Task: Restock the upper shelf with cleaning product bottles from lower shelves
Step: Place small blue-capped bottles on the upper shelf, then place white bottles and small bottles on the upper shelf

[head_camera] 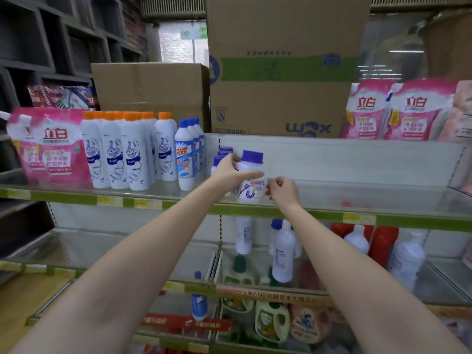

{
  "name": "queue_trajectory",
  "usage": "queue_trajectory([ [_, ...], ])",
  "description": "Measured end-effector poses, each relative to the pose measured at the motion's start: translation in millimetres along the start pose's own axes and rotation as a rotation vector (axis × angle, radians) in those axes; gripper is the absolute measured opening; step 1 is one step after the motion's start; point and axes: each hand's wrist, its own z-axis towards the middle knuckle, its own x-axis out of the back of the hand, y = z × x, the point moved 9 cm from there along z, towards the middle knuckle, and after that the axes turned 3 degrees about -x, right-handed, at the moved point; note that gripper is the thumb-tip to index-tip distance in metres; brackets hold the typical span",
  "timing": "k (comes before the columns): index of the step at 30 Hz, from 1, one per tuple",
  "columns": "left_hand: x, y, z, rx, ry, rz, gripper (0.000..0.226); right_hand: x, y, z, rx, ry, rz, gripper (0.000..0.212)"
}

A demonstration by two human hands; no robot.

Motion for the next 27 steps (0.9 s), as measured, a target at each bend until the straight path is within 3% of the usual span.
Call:
queue_trajectory([
  [5,-26,6,29,-0.079,-0.236,0.203,0.073,-2,2,31,-0.014,-0.007,-0.141,0.020],
  [10,-27,-5,85,-0.099,-0.234,0.279,0.079,-13,17,68,-0.090,-0.028,-0.236,0.019],
  [14,-32,-20,122,-0.165,-0.323,0.624,0.082,-31,26,93,-0.118,-0.077,-0.294,0.023],
  [21,-40,-17,171,-0.409,-0.228,1.241,0.057,-52,44,128,-0.160,-0.048,-0.268,0.024],
  [27,-35,-17,207,-0.329,-0.362,1.249,0.057,-77,42,150,-0.136,-0.034,-0.256,0.011],
])
